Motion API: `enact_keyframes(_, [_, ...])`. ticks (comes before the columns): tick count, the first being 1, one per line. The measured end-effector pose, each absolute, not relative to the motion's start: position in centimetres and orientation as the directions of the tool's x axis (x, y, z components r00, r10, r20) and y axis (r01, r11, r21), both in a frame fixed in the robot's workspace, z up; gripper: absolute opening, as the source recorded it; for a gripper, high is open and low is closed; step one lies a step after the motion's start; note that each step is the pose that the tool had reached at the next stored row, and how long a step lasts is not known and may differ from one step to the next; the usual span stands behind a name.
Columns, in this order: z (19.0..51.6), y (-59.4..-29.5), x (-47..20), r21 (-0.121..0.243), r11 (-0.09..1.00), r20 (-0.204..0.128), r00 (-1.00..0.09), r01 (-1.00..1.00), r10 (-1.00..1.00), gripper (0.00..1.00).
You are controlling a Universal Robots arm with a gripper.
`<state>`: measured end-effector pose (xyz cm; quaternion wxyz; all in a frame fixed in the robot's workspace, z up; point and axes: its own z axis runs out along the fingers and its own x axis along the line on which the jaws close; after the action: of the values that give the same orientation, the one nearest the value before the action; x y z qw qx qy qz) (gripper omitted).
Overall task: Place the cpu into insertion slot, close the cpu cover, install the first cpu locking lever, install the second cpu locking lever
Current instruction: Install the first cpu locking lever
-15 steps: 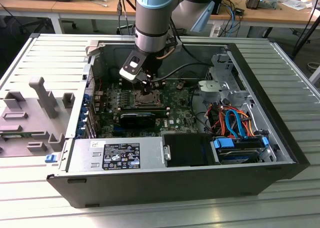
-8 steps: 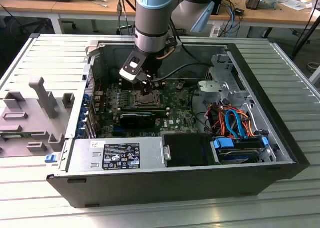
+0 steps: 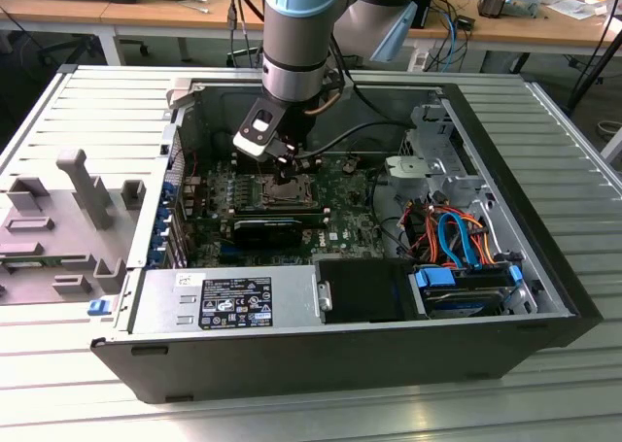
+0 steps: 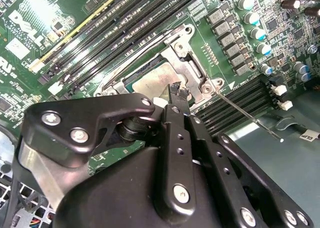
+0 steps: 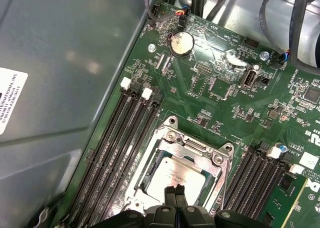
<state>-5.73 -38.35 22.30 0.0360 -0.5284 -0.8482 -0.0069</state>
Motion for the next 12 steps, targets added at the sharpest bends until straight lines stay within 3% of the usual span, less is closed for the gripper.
enact_keyframes(12, [22.3,-38.35,-5.72,-0.026,0.465,0.068,-0.462,0.885,0.884,0.11])
